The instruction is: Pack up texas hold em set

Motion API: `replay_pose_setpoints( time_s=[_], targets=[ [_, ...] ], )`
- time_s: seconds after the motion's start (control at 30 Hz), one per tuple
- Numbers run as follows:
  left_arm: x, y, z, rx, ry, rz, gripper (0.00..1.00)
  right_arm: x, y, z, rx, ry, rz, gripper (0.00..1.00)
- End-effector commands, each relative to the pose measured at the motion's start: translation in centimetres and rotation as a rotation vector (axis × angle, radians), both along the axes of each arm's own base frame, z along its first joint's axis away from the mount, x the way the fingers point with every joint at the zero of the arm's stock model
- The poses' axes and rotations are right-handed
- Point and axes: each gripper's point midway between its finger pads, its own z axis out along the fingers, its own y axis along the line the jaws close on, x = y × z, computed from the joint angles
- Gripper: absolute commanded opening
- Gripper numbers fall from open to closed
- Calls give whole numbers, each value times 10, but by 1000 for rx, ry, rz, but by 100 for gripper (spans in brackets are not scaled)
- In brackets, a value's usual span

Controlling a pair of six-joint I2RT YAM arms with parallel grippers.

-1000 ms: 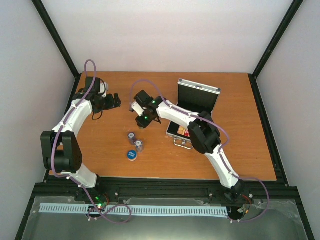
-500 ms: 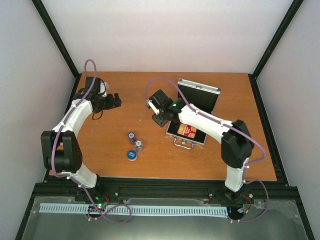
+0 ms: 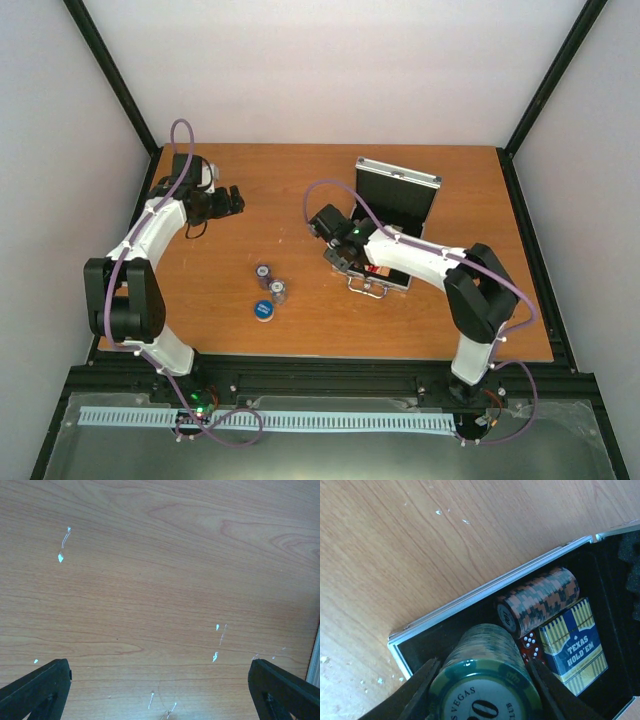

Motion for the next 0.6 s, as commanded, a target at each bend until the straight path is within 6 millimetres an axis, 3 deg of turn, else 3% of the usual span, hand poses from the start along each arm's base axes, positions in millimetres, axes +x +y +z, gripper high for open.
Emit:
replay_pose_setpoints(
  time_s=[0.0, 0.3, 0.47, 0.57],
  targets=[
    [5, 2, 4, -11, -22, 10, 100, 22, 8, 10, 13, -121, -23, 3],
    [5, 2, 4, -14, -22, 9, 100, 32, 1, -18, -71, -165, -29, 3],
    [5, 2, 5, -12, -27, 9, 100, 31, -10, -28, -98, -192, -54, 21],
    [5, 2, 4, -11, -24, 8, 100, 29, -14, -30, -101, -190, -69, 38]
  ],
)
